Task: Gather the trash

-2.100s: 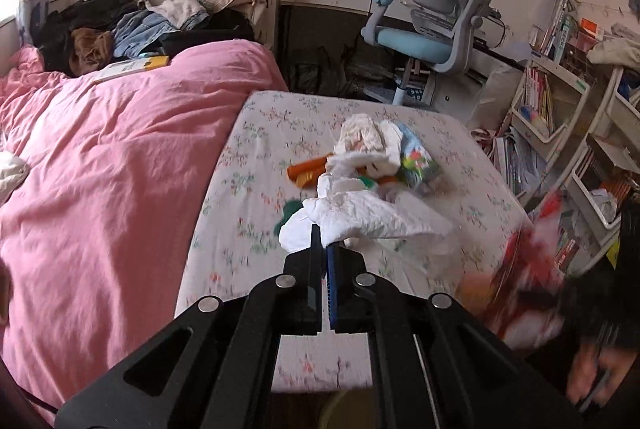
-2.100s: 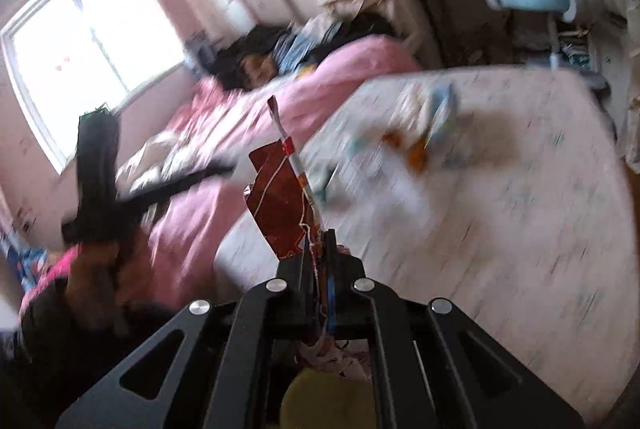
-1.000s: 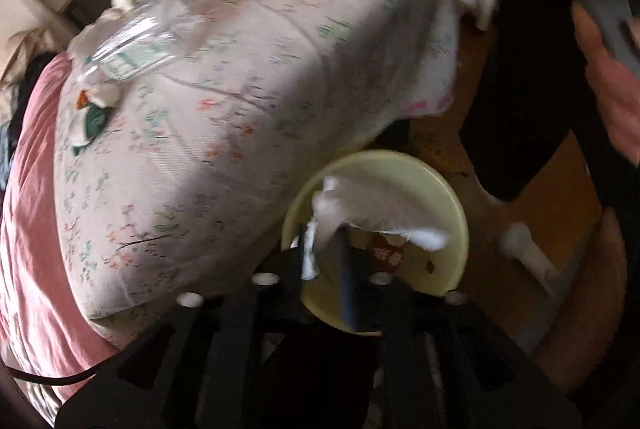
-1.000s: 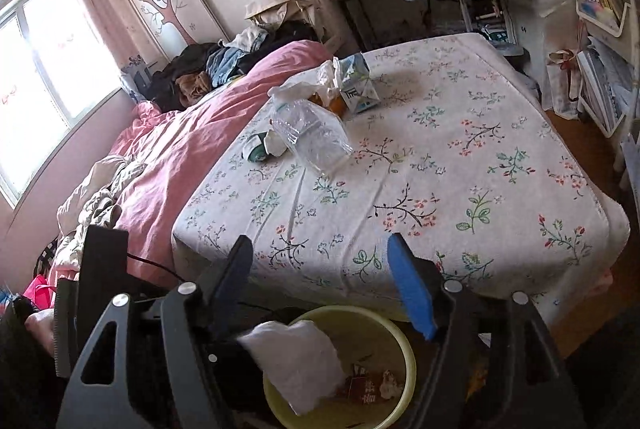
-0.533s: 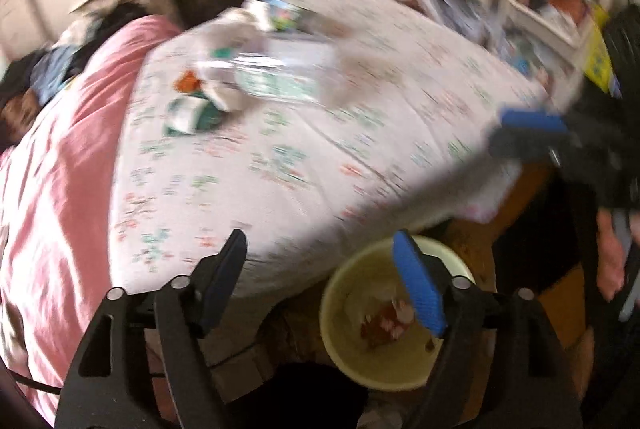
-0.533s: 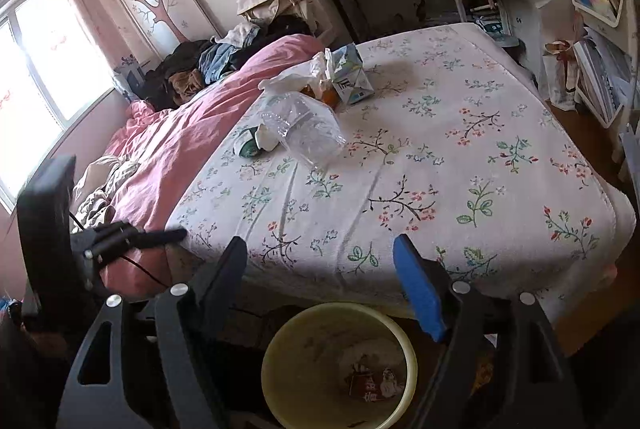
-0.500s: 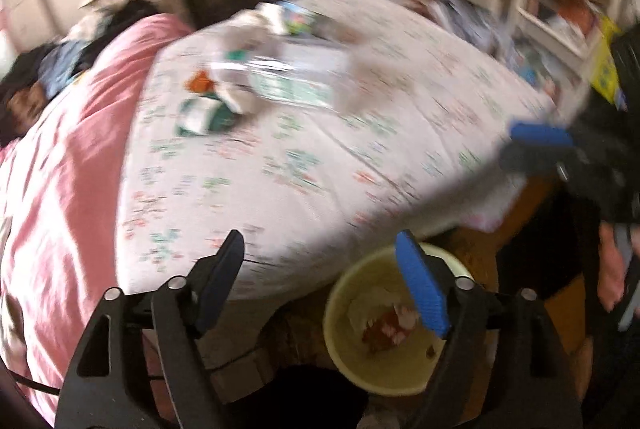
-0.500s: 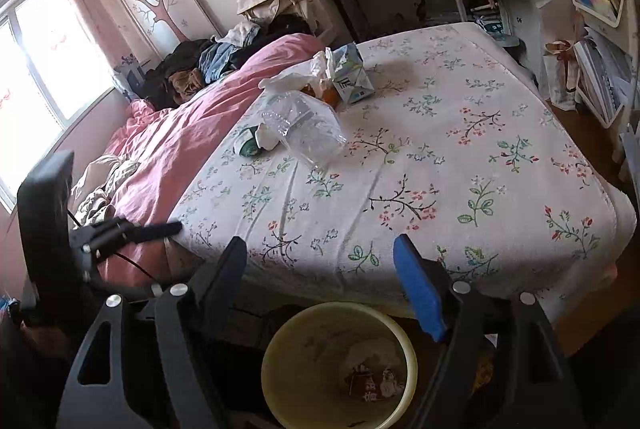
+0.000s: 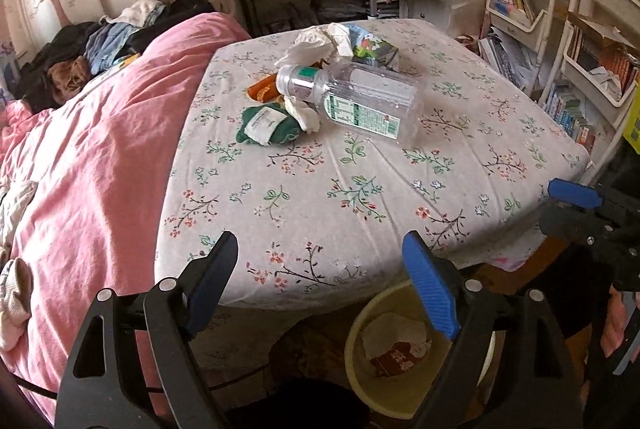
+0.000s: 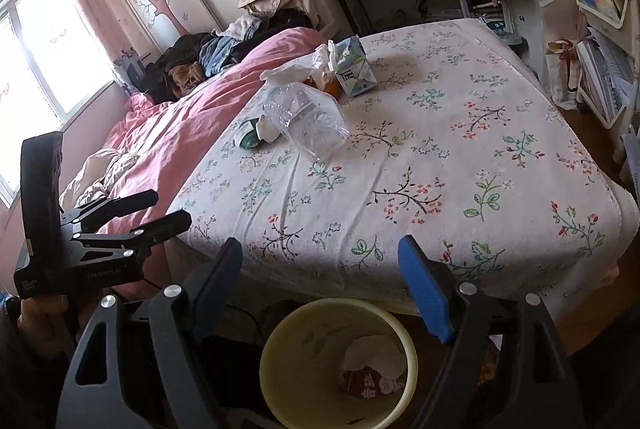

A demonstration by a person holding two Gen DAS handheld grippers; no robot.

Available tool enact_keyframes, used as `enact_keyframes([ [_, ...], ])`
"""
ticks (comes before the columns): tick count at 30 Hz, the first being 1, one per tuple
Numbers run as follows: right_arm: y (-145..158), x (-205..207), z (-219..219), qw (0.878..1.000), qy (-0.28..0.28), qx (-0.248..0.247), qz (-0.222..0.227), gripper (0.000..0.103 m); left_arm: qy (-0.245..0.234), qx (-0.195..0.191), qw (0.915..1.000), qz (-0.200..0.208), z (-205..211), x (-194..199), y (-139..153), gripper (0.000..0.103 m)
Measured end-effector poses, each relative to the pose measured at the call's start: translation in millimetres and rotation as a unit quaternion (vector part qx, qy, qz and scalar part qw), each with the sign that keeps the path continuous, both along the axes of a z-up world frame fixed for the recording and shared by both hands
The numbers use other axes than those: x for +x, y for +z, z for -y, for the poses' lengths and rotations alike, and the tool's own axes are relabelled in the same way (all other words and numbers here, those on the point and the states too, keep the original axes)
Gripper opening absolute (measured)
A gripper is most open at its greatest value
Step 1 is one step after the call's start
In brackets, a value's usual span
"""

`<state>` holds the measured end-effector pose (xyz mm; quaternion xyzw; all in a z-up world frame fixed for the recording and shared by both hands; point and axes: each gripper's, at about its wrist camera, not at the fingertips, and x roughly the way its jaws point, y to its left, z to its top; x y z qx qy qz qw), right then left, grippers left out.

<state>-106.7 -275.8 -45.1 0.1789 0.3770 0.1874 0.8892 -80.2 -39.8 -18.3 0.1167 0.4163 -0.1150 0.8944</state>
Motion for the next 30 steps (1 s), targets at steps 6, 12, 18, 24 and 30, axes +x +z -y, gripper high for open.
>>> enact_keyframes([
  [6,-1,0,-2,1.0,0.002,-0.001,0.0,0.078,0.026,-0.013,0.9996,0.005,-10,5,4,0.082],
  [12,-1,0,-4,1.0,0.003,-0.001,-0.001,0.078,0.036,-0.016,0.9992,0.005,-13,7,3,0.082],
  [18,-2,0,-7,1.0,0.005,-0.004,-0.002,0.078,0.041,-0.012,0.9991,0.008,-13,8,2,0.082],
  [24,-3,-1,-9,1.0,0.006,-0.007,-0.001,0.078,0.054,-0.016,0.9984,0.008,-17,10,2,0.083],
  [30,-3,0,-9,1.0,0.007,-0.007,-0.002,0.078,0.067,-0.017,0.9976,0.004,-21,13,1,0.083],
])
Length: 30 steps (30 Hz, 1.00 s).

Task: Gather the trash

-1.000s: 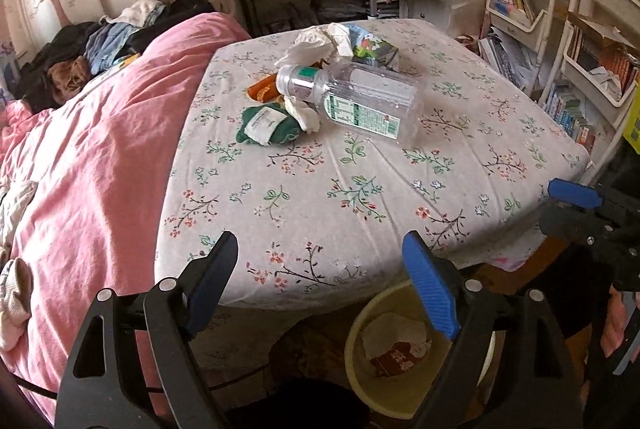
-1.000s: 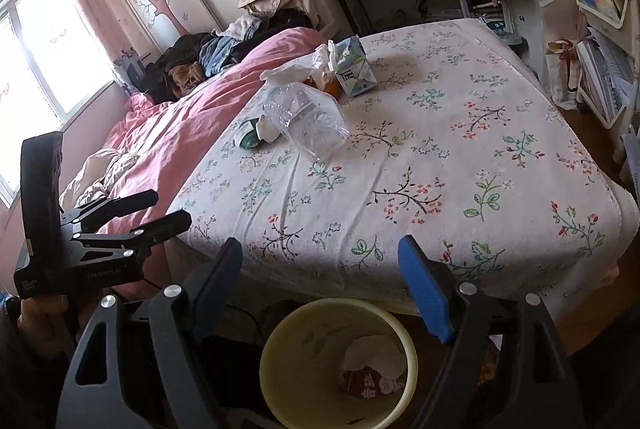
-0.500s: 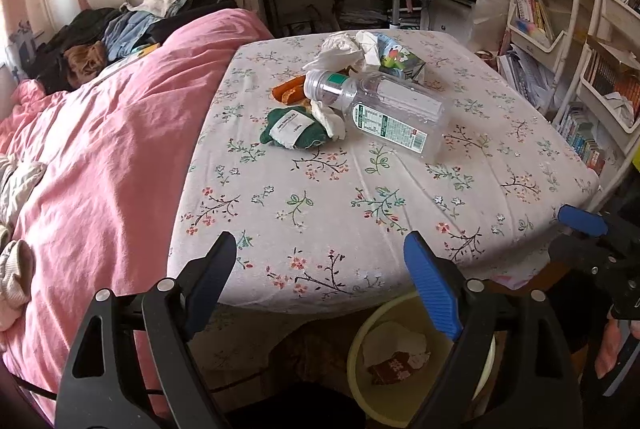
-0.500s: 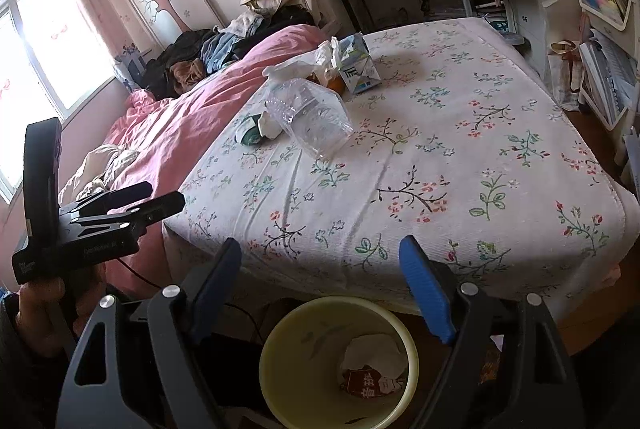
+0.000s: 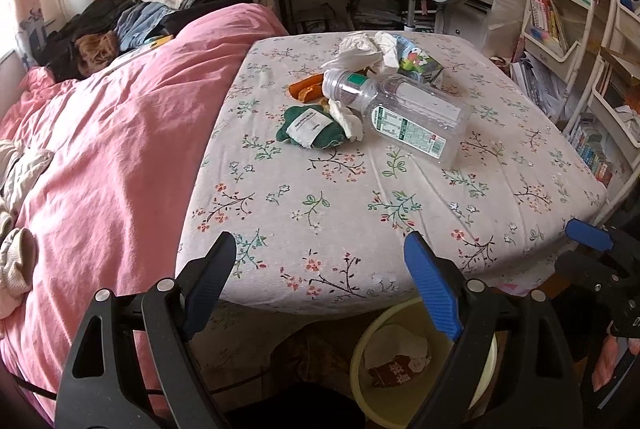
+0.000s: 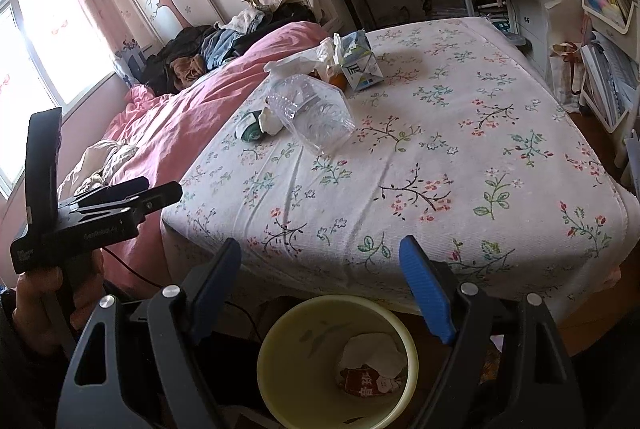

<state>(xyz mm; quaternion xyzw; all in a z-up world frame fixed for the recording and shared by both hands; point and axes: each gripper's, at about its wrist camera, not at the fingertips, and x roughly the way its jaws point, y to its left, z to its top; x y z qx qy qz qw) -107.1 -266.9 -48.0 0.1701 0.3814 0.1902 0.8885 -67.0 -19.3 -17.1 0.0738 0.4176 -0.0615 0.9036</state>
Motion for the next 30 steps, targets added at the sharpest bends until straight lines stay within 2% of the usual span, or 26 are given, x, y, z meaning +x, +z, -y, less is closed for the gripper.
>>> enact_keyframes([
  [30,-2.9,0.1,-2.7,1.0,0.001,-0.001,-0.001,0.078,0.016,0.003,0.9998,-0.013,-5.9,5.4,-6.5,0.083],
])
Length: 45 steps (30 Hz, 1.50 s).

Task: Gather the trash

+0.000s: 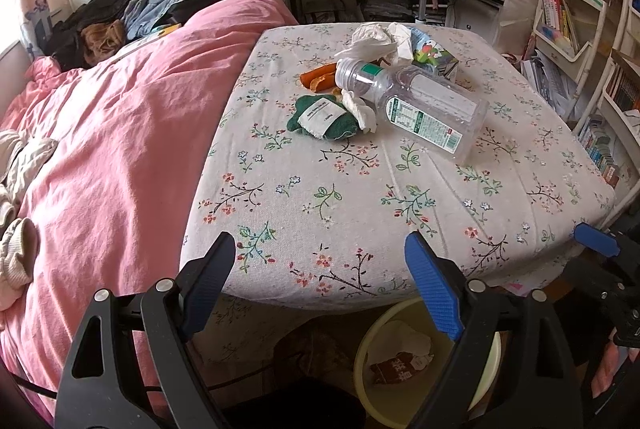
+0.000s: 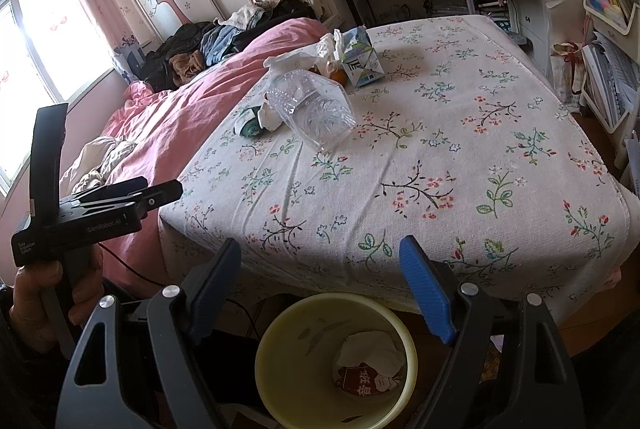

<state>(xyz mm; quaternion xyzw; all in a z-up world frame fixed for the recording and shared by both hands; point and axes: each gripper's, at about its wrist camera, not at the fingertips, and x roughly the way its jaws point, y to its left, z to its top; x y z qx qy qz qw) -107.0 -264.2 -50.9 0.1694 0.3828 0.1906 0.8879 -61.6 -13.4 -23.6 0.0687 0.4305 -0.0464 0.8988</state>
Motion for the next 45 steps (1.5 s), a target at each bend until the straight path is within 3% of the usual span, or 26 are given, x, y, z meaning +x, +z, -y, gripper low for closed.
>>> enact_keyframes([
  [18,5,4,-3,1.0,0.004,0.0,0.01,0.078,0.019,-0.003,0.9998,-0.004,-8,4,-1,0.084],
  [29,32,45,-18,0.998,0.027,-0.039,0.05,0.081,0.07,-0.046,0.996,-0.03,-32,34,-3,0.084],
  [36,30,94,-37,0.995,0.049,-0.078,0.04,0.081,0.094,-0.081,0.9903,-0.062,-47,70,-12,0.084],
  [45,13,142,-79,0.983,0.1,-0.152,0.038,0.083,0.138,-0.176,0.9696,-0.1,-57,125,-27,0.084],
])
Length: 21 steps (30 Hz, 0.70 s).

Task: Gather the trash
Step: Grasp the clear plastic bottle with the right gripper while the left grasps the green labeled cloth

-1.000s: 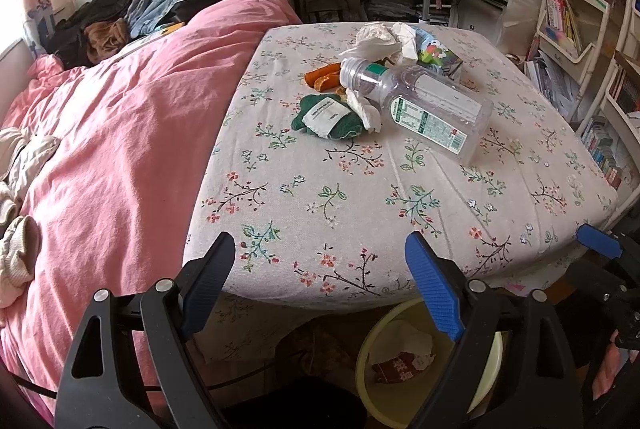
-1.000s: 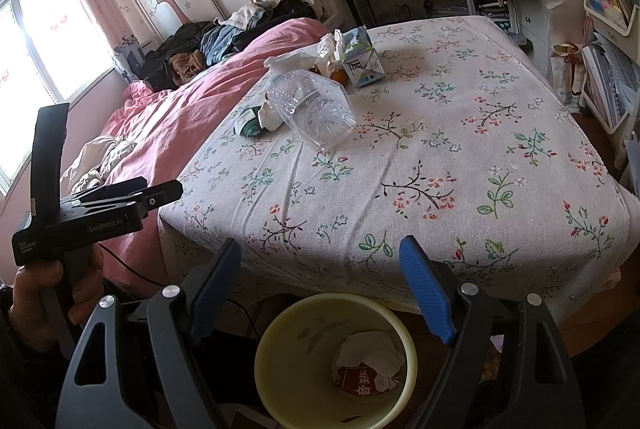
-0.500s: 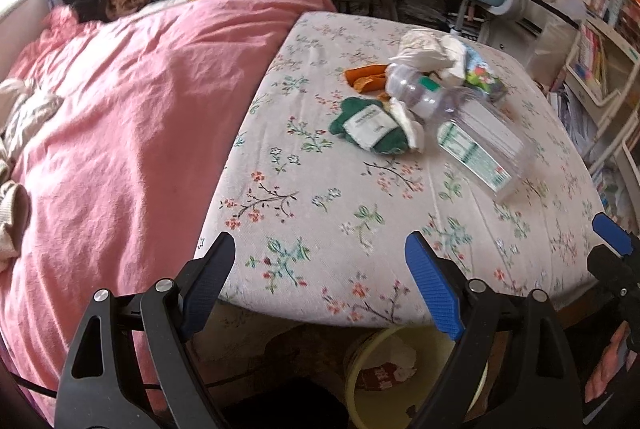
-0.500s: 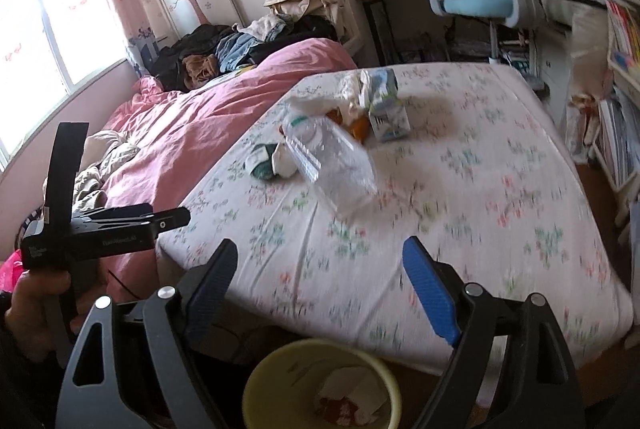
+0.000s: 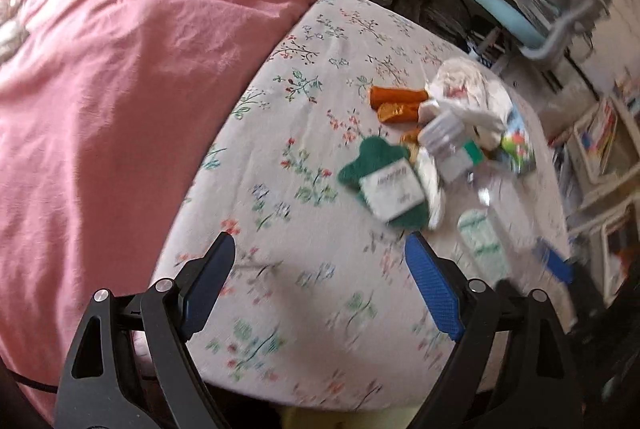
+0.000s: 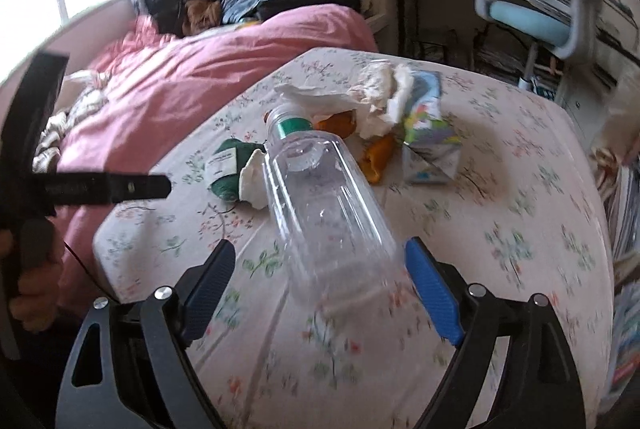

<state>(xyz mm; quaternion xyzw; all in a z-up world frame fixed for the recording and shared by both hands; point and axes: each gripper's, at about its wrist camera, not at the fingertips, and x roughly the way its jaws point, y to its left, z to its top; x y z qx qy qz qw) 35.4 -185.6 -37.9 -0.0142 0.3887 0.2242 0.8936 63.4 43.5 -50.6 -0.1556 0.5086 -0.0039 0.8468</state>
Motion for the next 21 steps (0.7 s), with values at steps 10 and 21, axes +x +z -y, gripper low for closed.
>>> enact_keyframes([
  [10,-2,-20,32,0.998,0.037,0.003,-0.051,0.059,0.009,0.032,0.9993,-0.013,16,47,-18,0.084],
  [21,-12,-23,50,0.993,0.026,0.076,-0.092,0.06,-0.047,0.021,0.9986,0.013,47,55,-12,0.038],
])
